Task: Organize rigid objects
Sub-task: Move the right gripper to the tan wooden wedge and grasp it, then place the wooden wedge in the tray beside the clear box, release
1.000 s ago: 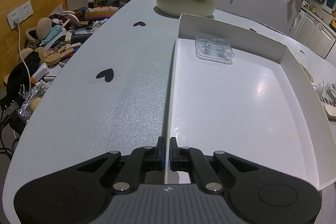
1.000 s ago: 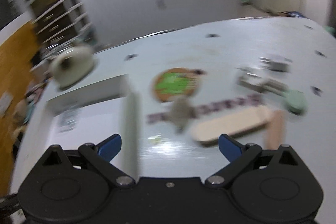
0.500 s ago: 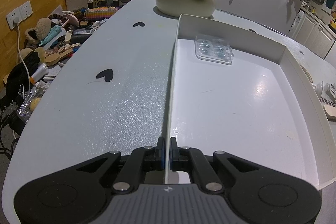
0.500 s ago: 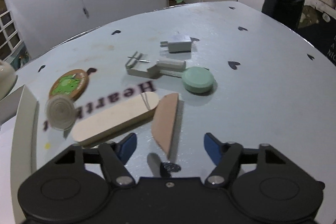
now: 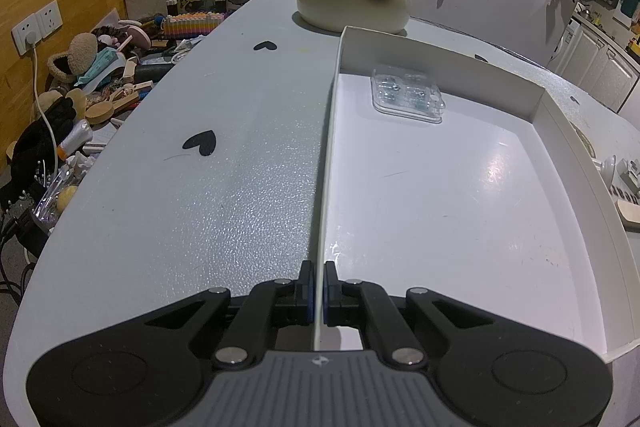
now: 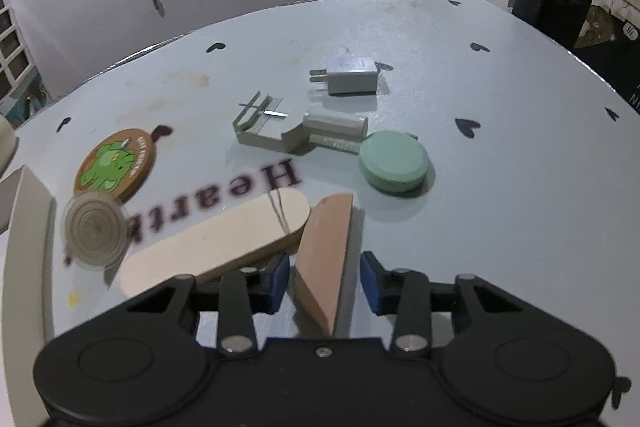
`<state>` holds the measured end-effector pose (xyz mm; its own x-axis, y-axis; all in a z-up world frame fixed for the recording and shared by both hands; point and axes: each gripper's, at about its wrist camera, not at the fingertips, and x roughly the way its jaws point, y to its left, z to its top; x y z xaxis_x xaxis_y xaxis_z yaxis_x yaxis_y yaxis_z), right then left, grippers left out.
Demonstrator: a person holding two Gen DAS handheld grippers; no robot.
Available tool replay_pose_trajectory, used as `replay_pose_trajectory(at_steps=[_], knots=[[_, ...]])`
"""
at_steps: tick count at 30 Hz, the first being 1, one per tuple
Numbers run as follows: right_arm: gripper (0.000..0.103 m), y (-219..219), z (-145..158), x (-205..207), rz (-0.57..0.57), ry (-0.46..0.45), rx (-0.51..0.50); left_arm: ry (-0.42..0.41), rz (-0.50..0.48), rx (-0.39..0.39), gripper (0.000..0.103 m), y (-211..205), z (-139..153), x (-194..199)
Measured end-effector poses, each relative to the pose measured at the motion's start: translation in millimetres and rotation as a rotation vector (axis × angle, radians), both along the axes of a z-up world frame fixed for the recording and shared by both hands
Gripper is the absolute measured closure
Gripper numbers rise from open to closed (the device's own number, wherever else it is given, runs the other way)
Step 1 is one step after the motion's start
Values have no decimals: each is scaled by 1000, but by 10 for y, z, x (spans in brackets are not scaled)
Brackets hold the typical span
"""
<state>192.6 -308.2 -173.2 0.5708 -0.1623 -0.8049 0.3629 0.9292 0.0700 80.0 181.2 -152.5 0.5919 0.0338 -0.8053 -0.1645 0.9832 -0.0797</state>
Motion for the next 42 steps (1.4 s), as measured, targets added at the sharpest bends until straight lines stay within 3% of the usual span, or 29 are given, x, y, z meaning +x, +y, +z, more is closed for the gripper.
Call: replay_pose_trajectory(at_steps=[6,12,18,23,31,38,42], knots=[[76,-22,3,77,0,13,-18,0,0,0,100,0,1,1],[76,-11,47,26,-20,17,3,0,-1,0,100,2,0,0],[76,218,293,-20,43,-41,37,3,-4,7,100,-14,-11,10],[76,564,498,44,143,-88,95,3,-5,7,100,-16,-10,13],[76,1399,705,335,417,-113,171,5,-6,11,100,-19,-4,15],[76,2127,663,644,599,-68,241,7,-6,7,100,-14,3,13],[76,2481,513,818,659,-19,217,11,-7,4,100,1,3,14]])
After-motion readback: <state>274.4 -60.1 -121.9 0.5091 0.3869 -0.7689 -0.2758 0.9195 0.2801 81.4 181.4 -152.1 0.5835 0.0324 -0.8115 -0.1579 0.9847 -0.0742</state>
